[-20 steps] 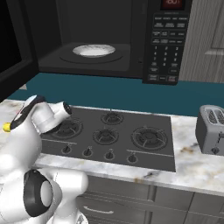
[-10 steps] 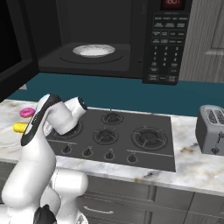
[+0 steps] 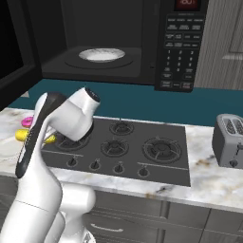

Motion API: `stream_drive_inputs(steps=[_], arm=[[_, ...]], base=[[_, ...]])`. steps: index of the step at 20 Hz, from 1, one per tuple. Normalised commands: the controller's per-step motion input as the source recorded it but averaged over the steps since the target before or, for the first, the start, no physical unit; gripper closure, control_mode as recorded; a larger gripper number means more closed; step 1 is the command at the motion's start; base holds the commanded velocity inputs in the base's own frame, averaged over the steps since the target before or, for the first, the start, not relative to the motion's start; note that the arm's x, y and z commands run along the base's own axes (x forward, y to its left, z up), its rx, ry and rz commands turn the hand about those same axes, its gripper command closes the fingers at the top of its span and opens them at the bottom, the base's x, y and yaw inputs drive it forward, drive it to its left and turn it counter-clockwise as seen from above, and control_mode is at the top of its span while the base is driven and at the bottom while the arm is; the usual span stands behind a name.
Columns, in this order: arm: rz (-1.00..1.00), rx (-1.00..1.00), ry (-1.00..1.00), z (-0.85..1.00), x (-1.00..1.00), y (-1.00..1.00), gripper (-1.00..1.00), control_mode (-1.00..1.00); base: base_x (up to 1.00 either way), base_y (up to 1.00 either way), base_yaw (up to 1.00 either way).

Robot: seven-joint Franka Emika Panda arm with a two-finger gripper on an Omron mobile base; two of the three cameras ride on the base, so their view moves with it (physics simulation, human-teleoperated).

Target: Pick the corn from the counter and place it in the microwave.

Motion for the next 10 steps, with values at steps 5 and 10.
stream_drive_inputs(steps=[5,10], arm=[[-0.11,-0.12,0.03,0.69,-0.8,-0.79,1.0,-1.0],[-0.22,-0.1,0.03,0.88,-0.52,-0.72,1.0,-1.0]], base=[[0.0,0.0,0.0],[0.0,0.0,0.0]])
